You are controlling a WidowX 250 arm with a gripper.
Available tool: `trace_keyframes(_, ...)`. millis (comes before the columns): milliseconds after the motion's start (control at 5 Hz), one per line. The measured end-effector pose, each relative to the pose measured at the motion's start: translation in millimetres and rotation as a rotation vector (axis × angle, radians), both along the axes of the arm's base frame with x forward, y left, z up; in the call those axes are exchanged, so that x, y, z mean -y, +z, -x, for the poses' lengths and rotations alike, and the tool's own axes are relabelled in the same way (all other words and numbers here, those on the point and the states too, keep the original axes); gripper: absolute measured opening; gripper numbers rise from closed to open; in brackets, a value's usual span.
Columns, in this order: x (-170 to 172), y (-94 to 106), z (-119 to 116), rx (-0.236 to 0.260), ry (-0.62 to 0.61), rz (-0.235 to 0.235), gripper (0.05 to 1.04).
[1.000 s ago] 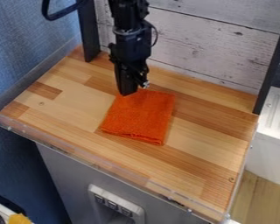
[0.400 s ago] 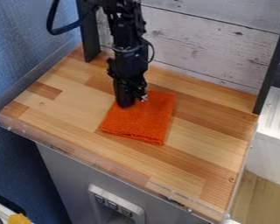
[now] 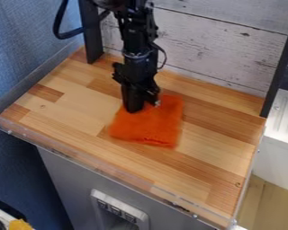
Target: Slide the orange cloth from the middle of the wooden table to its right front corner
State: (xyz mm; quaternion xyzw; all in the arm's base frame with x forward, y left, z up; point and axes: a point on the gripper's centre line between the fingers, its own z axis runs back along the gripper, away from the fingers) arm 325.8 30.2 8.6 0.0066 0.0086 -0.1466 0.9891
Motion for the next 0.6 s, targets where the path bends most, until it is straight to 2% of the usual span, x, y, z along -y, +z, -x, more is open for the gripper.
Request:
trace_keyframes(200,31,-0.9,5,0.015,0.064,-0.006,0.059)
trace_keyframes(600,71,-0.5,15,0.023,0.187,-0.006,0.059)
